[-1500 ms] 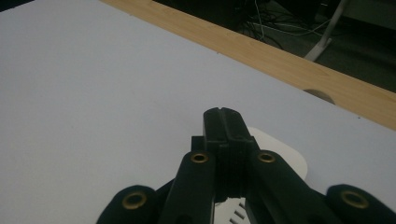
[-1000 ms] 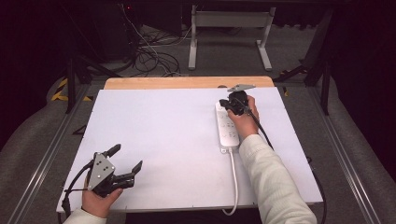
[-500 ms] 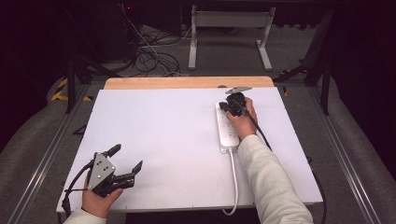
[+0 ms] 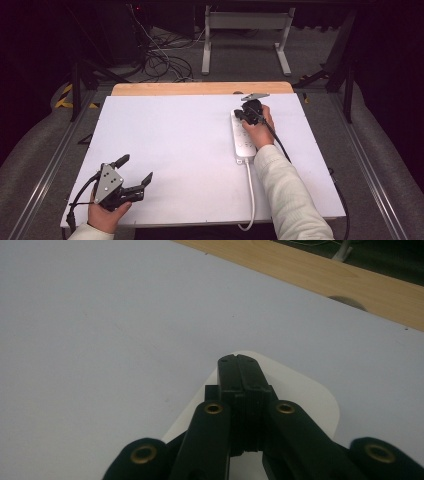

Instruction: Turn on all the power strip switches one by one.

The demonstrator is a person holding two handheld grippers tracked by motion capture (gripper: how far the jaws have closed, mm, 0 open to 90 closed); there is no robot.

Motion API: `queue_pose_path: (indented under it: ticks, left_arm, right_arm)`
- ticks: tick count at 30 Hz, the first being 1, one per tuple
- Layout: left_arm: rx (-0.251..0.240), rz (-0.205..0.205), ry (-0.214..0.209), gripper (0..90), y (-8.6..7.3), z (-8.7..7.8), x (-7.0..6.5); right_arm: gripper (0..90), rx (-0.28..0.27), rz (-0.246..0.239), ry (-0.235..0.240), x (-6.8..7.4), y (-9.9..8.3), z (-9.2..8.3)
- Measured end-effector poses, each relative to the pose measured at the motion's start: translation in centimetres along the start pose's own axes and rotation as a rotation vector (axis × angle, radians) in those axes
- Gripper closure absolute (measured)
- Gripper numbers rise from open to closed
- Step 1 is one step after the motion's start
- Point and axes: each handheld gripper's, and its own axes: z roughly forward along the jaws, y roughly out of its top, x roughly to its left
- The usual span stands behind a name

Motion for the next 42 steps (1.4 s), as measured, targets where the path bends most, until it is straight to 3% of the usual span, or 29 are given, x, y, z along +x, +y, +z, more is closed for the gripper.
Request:
queue_pose_path:
  ticks: [27,30,34,42]
  left_arm:
    - [0.002,0.000,0.001,13.6,0.0,0.1,0.0]
    - [0.001,-0.007,-0.002,13.6,0.0,0.2,0.0]
    - [0.003,-0.004,-0.002,13.5,0.1,0.3,0.1]
    - [-0.005,-0.005,0.002,13.6,0.1,0.1,-0.2]
  right_arm:
    - [90.0,0.038,-0.026,-0.031,0.6,0.3,0.3]
    - [90.0,0.018,-0.017,0.024,0.6,0.4,-0.3]
    - [90.0,-0.062,-0.043,0.023,1.2,1.3,-1.7]
    - [60.6,-0.130,-0.064,0.011,1.6,2.0,-5.3]
